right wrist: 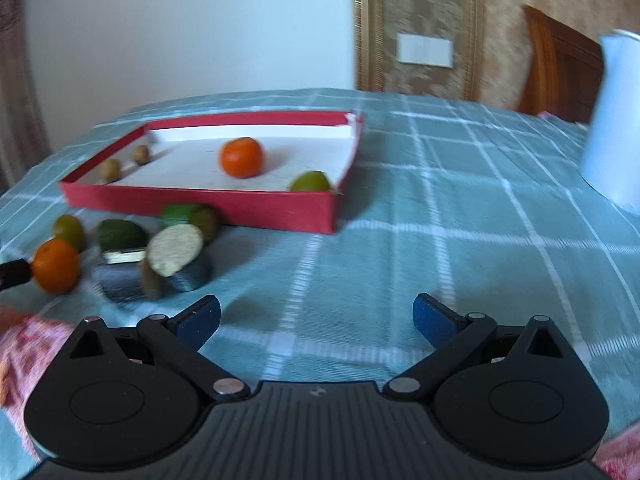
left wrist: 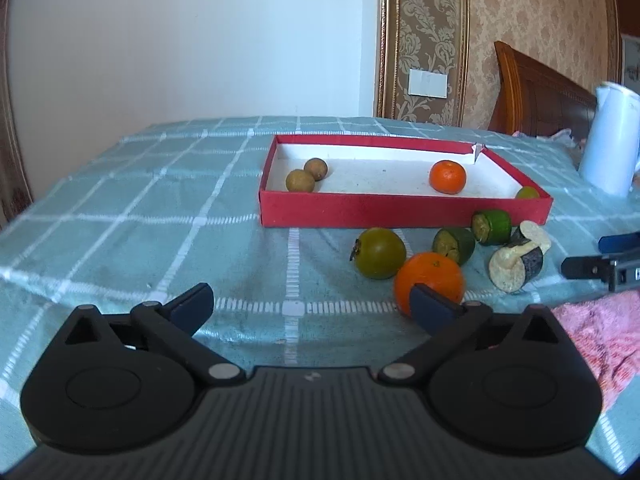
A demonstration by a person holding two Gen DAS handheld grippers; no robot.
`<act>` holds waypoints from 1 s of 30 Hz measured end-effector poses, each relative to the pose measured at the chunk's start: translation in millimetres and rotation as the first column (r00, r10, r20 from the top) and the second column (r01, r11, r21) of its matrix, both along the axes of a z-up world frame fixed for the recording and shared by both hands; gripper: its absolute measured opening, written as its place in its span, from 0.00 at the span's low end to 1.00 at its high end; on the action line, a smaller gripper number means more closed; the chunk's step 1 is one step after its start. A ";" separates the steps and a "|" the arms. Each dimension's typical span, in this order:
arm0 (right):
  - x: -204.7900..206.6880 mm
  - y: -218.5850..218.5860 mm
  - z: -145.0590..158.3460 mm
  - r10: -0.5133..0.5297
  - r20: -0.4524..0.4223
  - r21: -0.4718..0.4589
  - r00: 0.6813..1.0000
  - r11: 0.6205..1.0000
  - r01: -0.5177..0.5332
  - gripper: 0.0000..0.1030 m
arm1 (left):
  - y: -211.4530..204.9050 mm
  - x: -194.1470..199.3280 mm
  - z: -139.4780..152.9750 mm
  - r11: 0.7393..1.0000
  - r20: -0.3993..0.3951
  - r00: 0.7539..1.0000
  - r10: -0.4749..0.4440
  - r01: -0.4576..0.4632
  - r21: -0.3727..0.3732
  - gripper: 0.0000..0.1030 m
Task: Organize fruits
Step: 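Reach the right gripper to the cut eggplant slice and grasp it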
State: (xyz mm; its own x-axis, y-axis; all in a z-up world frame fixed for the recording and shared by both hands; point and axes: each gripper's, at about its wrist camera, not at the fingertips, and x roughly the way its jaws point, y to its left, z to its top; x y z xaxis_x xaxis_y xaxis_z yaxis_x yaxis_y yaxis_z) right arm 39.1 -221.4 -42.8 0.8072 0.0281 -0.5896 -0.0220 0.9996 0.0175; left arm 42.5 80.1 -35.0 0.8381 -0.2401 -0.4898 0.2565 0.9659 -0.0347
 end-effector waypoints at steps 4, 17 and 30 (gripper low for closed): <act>-2.0 8.6 4.0 0.081 0.036 -0.037 0.996 0.996 -0.080 1.00 | 2.5 2.0 -0.2 1.000 -0.007 1.000 0.003 -0.003 -0.017 1.00; 23.8 49.4 7.9 0.259 0.066 -0.268 0.964 0.935 -0.232 1.00 | 10.7 5.8 -1.3 0.997 -0.059 0.998 -0.005 0.000 -0.083 1.00; 31.5 51.5 3.7 0.318 0.028 -0.158 0.948 0.938 -0.310 0.45 | 12.2 5.8 -1.4 0.995 -0.073 0.997 -0.006 -0.001 -0.101 1.00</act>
State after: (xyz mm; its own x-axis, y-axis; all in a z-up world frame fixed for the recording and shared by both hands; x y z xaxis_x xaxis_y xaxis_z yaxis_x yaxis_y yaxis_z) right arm 70.5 -169.9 -39.0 0.8013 0.1997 -0.5640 -0.3317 0.9328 -0.1410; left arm 48.3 92.4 -36.4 0.8003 -0.2932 -0.5231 0.2521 0.9560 -0.1503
